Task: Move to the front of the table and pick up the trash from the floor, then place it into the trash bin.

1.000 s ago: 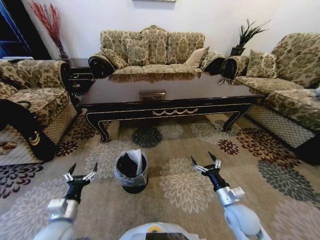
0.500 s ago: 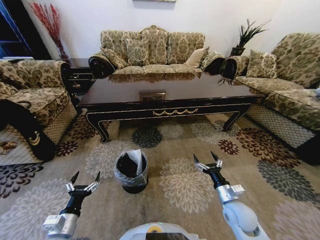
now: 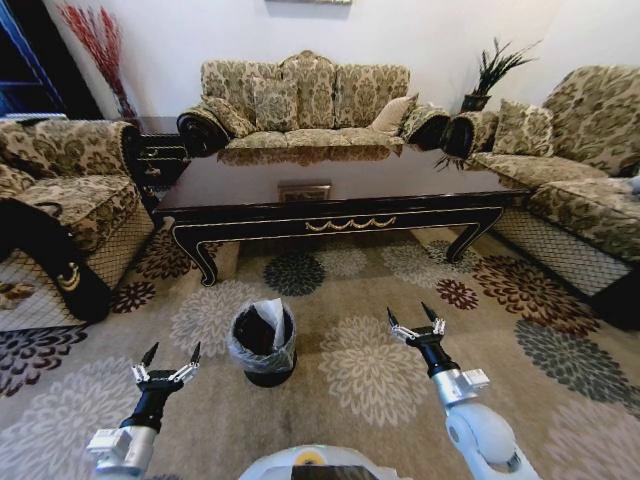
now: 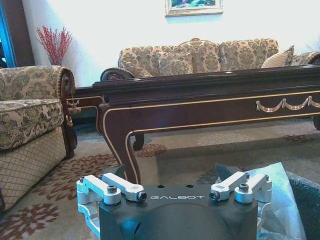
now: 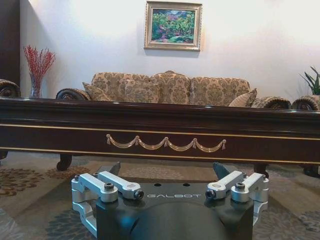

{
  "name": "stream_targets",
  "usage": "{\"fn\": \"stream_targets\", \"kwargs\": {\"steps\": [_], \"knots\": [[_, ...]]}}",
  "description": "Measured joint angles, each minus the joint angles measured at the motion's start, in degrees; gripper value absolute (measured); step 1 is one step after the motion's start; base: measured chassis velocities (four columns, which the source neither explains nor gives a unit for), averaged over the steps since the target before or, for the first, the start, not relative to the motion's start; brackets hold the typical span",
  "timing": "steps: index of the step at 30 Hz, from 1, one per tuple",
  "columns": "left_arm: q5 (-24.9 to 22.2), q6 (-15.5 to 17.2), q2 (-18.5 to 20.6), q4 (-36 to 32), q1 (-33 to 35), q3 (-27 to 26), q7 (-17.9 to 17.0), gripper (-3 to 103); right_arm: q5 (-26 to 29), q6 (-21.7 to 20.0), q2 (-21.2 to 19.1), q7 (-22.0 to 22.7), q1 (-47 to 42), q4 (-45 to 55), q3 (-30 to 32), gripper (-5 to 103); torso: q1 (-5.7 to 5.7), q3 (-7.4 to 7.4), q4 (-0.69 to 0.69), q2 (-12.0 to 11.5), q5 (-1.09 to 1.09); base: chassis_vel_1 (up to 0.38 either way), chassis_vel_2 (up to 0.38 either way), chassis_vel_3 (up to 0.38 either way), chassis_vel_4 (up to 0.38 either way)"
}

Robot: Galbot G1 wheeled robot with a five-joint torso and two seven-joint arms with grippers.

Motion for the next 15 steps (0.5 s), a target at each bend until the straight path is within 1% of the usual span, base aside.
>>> {"fn": "stream_targets", "kwargs": {"steps": [4, 9, 13, 15], "knots": [[-0.02, 0.04, 0.02, 0.00, -0.03, 0.01, -0.03, 100, 0.00, 0.00, -0.01, 0.00, 0.00, 0.00, -0.01, 100, 0.00, 0.00, 0.00, 0.00, 0.00, 0.012, -0.015, -0.011, 0.014], [-0.03, 0.08, 0.03, 0.00, -0.05, 0.03, -0.07, 100, 0.01, 0.00, -0.01, 0.00, 0.00, 0.01, -0.01, 100, 0.01, 0.01, 0.00, 0.00, -0.01, 0.076, -0.080, -0.100, 0.086], [-0.05, 0.10, 0.05, 0.00, -0.06, 0.04, -0.10, 100, 0.01, 0.00, -0.01, 0.00, -0.01, 0.03, -0.01, 100, 0.01, 0.01, -0.01, 0.00, 0.00, 0.155, -0.171, -0.150, 0.167], [-0.06, 0.12, 0.05, 0.00, -0.06, 0.04, -0.12, 100, 0.01, 0.01, -0.01, 0.00, -0.01, 0.05, -0.01, 100, 0.01, 0.00, 0.00, 0.00, -0.01, 0.230, -0.241, -0.243, 0.227]]}}
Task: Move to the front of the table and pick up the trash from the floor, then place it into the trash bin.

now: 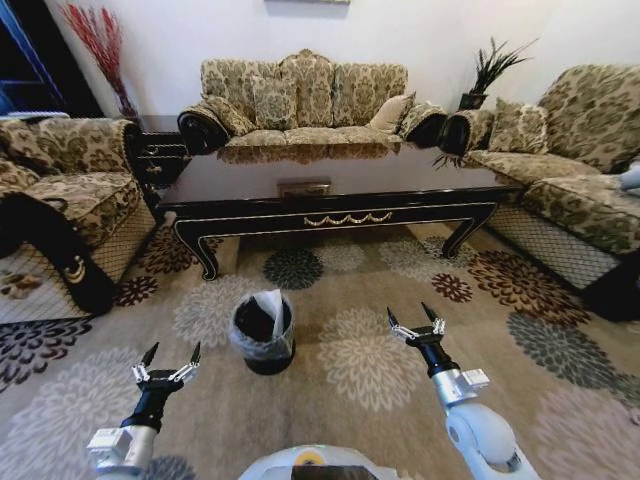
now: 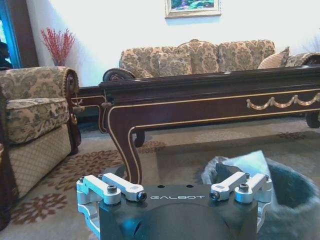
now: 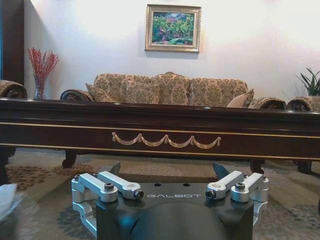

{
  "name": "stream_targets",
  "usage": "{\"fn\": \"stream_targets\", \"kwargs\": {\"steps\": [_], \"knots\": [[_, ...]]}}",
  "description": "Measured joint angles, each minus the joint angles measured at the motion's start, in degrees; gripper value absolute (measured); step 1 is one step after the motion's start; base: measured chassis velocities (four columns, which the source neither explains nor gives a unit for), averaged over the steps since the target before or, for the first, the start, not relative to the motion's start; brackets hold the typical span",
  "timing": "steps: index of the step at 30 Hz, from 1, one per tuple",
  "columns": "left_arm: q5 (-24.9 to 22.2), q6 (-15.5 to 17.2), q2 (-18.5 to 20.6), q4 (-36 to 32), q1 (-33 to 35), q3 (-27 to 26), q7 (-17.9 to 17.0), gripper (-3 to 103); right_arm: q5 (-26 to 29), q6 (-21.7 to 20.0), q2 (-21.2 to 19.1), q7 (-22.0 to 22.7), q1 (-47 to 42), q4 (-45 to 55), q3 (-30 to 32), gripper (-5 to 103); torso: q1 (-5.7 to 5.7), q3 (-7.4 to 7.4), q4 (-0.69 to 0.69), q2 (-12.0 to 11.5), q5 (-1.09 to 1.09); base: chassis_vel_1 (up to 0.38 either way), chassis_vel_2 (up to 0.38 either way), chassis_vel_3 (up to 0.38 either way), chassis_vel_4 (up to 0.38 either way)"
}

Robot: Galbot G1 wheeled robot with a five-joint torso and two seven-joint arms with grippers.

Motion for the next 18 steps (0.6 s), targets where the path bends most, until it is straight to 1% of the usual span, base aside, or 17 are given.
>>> {"fn": "stream_targets", "kwargs": {"steps": [6, 10, 12, 15, 18], "knots": [[-0.01, 0.03, 0.00, -0.01, 0.00, 0.01, -0.01, 100, 0.00, 0.00, 0.00, 0.00, -0.01, 0.00, 0.00, 100, 0.00, 0.00, -0.01, 0.00, 0.02, 0.281, -0.275, -0.266, 0.280], [-0.02, 0.05, 0.00, -0.01, 0.00, 0.01, -0.01, 100, 0.00, 0.00, 0.00, 0.00, -0.01, 0.00, 0.00, 100, 0.00, 0.00, 0.00, 0.00, -0.01, 0.280, -0.304, -0.288, 0.298], [-0.02, 0.05, 0.01, -0.01, 0.00, 0.01, -0.02, 100, 0.00, 0.00, 0.00, 0.00, -0.01, 0.00, 0.00, 100, -0.01, 0.00, -0.01, 0.00, 0.02, 0.302, -0.289, -0.300, 0.283], [-0.02, 0.05, 0.00, -0.01, 0.00, 0.01, -0.01, 100, 0.00, 0.00, 0.00, 0.00, 0.00, 0.00, -0.01, 100, 0.00, 0.00, 0.00, 0.00, -0.02, 0.298, -0.296, -0.294, 0.311], [-0.02, 0.05, 0.01, -0.01, 0.00, 0.01, -0.02, 100, 0.00, 0.00, 0.00, -0.01, 0.00, 0.00, 0.00, 100, -0.01, -0.01, -0.01, 0.00, 0.02, 0.278, -0.301, -0.294, 0.297]]}}
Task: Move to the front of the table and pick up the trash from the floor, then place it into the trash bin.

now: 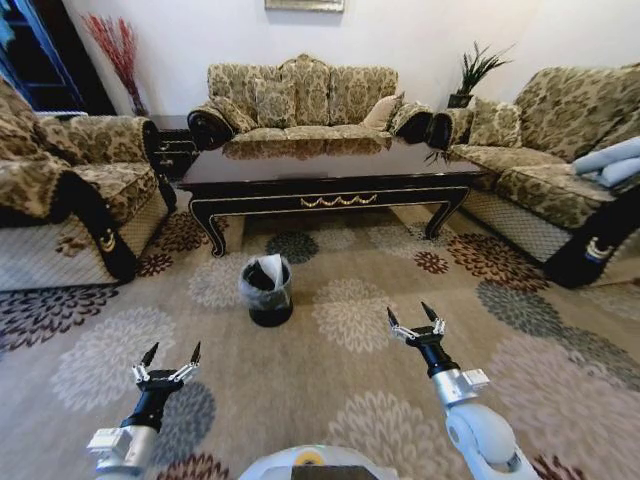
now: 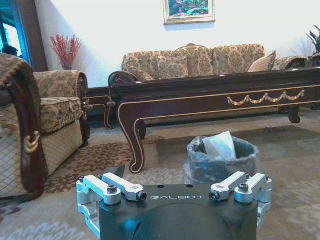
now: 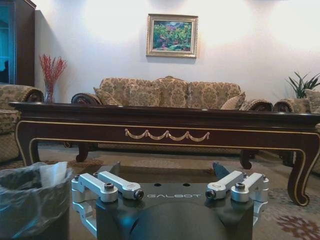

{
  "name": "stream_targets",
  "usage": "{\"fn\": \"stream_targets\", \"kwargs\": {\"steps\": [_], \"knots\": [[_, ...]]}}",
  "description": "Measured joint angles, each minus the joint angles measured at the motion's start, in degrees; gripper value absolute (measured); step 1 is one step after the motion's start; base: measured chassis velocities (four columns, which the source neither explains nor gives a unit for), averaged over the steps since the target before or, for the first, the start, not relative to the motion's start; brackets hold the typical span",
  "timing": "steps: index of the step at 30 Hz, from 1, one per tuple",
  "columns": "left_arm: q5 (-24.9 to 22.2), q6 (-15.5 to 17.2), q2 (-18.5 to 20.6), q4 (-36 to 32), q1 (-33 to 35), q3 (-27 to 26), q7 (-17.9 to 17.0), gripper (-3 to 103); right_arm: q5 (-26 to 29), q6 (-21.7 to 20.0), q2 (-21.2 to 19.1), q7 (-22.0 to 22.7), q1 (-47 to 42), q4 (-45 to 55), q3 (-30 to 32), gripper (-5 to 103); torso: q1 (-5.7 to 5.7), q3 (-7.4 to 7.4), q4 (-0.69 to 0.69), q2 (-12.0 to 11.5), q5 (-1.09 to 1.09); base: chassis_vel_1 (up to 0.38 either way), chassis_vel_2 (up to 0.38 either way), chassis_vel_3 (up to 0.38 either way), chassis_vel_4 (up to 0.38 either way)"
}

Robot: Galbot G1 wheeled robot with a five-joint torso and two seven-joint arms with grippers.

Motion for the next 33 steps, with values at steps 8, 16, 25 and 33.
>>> {"fn": "stream_targets", "kwargs": {"steps": [8, 16, 25, 33], "knots": [[-0.01, 0.00, 0.00, 0.00, 0.00, 0.00, 0.00, 100, 0.00, -0.01, 0.00, 0.00, 0.00, 0.00, 0.00, 100, 0.00, 0.01, 0.00, 0.00, -0.01, 0.282, -0.287, -0.290, 0.286], [0.00, 0.00, 0.00, 0.00, 0.00, 0.00, 0.00, 100, 0.00, -0.01, 0.00, 0.00, 0.00, 0.00, 0.00, 100, 0.00, 0.00, 0.00, 0.00, 0.00, 0.279, -0.282, -0.283, 0.285], [-0.01, 0.01, 0.00, 0.00, 0.00, 0.00, -0.01, 100, 0.00, -0.01, 0.00, 0.00, 0.00, 0.00, -0.01, 100, -0.01, 0.00, 0.02, 0.00, -0.03, 0.295, -0.287, -0.280, 0.295], [-0.01, 0.00, 0.00, 0.00, -0.01, 0.00, -0.01, 100, 0.00, -0.01, 0.00, -0.01, 0.00, 0.00, 0.00, 100, 0.00, 0.01, -0.01, 0.00, -0.03, 0.279, -0.271, -0.289, 0.279]]}}
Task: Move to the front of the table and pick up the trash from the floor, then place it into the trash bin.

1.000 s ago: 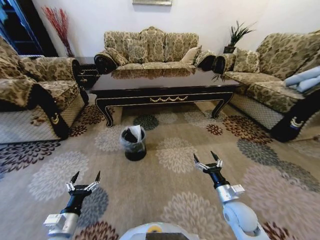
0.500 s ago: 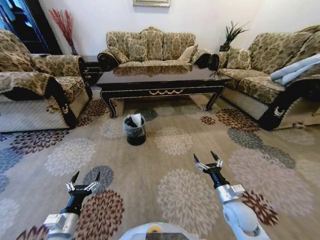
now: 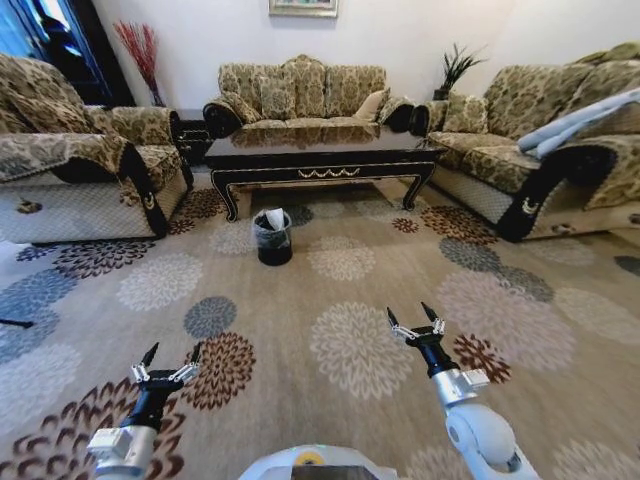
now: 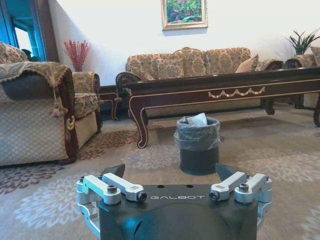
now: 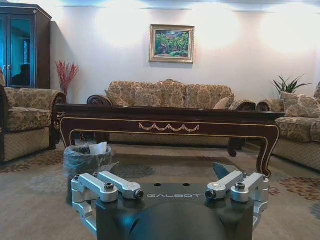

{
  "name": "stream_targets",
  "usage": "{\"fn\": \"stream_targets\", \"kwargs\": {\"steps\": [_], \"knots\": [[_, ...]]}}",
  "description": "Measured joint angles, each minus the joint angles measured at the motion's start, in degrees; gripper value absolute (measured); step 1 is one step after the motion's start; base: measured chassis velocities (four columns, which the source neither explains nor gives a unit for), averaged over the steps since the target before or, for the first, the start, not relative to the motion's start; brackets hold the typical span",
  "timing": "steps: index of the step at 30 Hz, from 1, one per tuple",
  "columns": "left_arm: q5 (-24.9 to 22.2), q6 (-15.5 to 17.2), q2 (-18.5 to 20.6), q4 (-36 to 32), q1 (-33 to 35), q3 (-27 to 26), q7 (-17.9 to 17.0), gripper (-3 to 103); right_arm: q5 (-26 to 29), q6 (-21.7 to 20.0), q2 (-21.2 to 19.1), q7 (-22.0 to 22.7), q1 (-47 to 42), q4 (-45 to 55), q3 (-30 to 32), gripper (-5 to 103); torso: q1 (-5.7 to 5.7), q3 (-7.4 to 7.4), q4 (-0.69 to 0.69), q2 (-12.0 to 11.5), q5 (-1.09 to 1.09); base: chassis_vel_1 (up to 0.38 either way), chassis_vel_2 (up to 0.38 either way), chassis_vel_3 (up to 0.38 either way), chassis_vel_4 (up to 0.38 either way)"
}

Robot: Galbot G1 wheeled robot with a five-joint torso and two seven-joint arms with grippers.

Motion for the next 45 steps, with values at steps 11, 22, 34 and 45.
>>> {"fn": "stream_targets", "kwargs": {"steps": [11, 22, 34, 45], "knots": [[0.00, 0.00, 0.00, 0.00, 0.00, 0.00, 0.00, 100, 0.00, 0.00, 0.00, 0.00, 0.00, 0.00, 0.00, 100, 0.00, 0.00, 0.01, 0.01, 0.01, 0.294, -0.290, -0.292, 0.292], [0.00, 0.00, -0.01, 0.00, 0.01, 0.00, 0.00, 100, 0.00, 0.00, 0.00, 0.00, -0.03, -0.01, -0.01, 100, -0.02, -0.03, 0.02, 0.02, 0.03, 0.194, -0.234, -0.201, 0.228], [0.00, 0.01, 0.01, 0.00, 0.00, 0.00, 0.00, 100, 0.00, -0.01, 0.00, 0.00, 0.00, -0.01, -0.01, 100, 0.02, 1.08, 0.02, 1.17, 0.01, -0.011, 0.017, 0.010, -0.011], [0.00, 0.00, 0.01, 0.00, 0.00, 0.00, 0.00, 100, 0.00, -0.01, 0.00, 0.00, 0.00, -0.01, -0.01, 100, 0.25, 3.69, 0.02, 4.01, 0.01, 0.000, 0.000, 0.000, 0.000]]}}
